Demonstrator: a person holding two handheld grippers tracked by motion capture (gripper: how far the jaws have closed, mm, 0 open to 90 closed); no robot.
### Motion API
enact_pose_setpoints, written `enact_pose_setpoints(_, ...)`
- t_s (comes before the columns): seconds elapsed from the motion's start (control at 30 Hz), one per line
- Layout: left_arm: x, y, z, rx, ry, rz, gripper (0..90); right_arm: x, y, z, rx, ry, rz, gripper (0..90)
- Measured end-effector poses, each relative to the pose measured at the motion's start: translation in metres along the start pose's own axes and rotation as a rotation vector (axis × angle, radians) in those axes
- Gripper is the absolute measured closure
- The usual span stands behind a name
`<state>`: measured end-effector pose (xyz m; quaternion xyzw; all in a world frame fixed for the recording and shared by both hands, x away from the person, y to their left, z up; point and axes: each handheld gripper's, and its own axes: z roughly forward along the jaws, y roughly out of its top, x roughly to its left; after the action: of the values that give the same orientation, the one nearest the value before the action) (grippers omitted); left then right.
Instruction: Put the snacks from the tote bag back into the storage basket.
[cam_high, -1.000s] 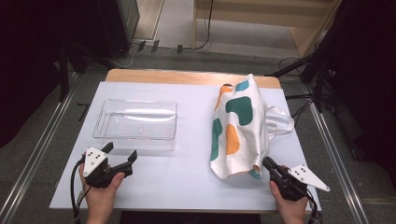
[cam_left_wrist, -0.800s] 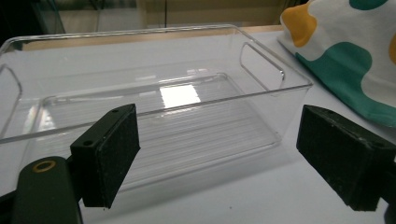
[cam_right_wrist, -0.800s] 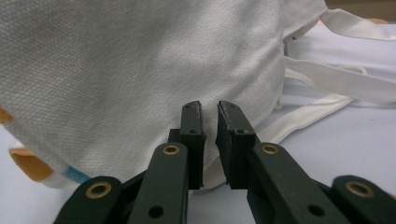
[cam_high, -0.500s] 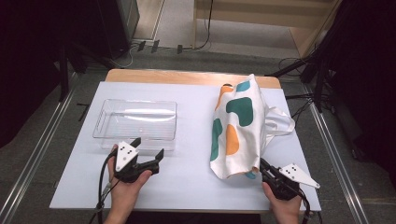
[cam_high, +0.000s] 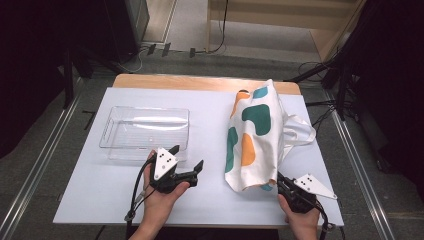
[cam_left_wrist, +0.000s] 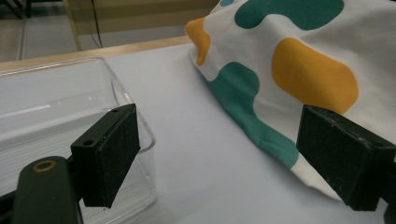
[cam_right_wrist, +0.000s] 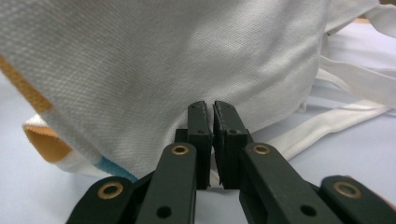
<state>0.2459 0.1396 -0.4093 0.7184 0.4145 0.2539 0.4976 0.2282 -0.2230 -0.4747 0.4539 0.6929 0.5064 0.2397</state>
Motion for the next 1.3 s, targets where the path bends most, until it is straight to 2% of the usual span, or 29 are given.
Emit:
enact_pose_setpoints(0.33, -0.027, 0.003, 0.016, 0.004, -0.073, 0.037, 14.2, 0.008, 0.001, 0.005, 0.017, 0.012, -0.003, 88.9)
enact_pose_setpoints(0.7, -0.039, 0.002, 0.02, 0.014, -0.114, 0.049, 14.3, 0.016, 0.003, 0.009, 0.021, 0.032, -0.018, 89.1)
enact_pose_setpoints(0.87, -0.055, -0.002, 0.025, 0.033, -0.172, 0.066, 14.4, 0.017, 0.003, 0.011, 0.019, 0.039, -0.012, 89.2)
enact_pose_setpoints(0.9, -0.055, -0.002, 0.025, 0.033, -0.172, 0.066, 14.4, 0.018, 0.003, 0.011, 0.019, 0.04, -0.011, 89.2)
enact_pose_setpoints(0.93, -0.064, -0.003, 0.027, 0.036, -0.191, 0.081, 14.5, 0.018, 0.003, 0.011, 0.019, 0.041, -0.009, 89.4)
enact_pose_setpoints(1.1, -0.081, -0.003, 0.033, 0.047, -0.225, 0.12, 14.7, 0.021, 0.003, 0.013, 0.02, 0.054, -0.016, 90.0)
enact_pose_setpoints(1.3, -0.095, 0.0, 0.036, 0.032, -0.284, 0.117, 17.6, 0.022, 0.004, 0.015, 0.024, 0.074, -0.015, 90.0)
